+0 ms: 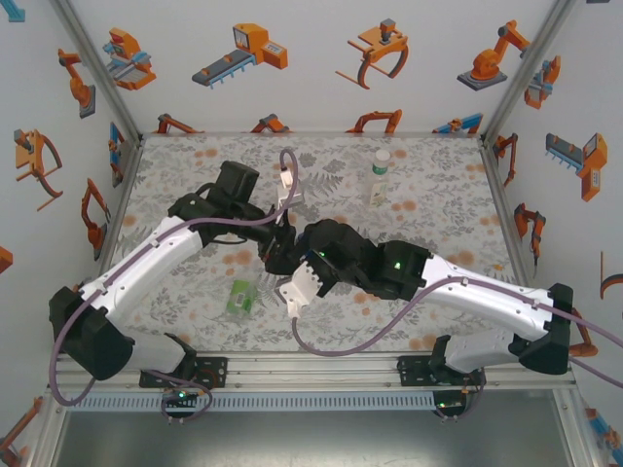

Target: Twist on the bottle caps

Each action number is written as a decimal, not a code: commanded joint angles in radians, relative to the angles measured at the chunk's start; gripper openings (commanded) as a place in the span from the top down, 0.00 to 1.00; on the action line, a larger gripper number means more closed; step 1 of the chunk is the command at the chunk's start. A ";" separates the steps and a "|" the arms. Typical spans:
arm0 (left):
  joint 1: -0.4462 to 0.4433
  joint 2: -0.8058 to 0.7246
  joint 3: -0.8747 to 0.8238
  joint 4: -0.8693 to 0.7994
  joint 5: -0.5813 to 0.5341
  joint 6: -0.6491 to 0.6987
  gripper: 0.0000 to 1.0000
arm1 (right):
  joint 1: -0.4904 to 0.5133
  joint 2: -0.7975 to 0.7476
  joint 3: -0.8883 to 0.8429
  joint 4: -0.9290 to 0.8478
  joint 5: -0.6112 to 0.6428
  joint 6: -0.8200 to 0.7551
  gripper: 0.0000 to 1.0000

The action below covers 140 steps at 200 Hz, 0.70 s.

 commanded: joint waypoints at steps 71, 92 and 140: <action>-0.003 0.009 0.035 0.012 0.022 0.050 0.51 | 0.006 -0.042 -0.033 0.164 0.087 -0.024 0.23; 0.002 0.013 0.028 0.045 0.006 0.036 0.56 | -0.005 -0.065 -0.058 0.210 0.101 0.026 0.11; 0.026 -0.021 -0.040 0.234 -0.125 -0.064 0.57 | -0.082 -0.137 -0.071 0.333 0.078 0.387 0.09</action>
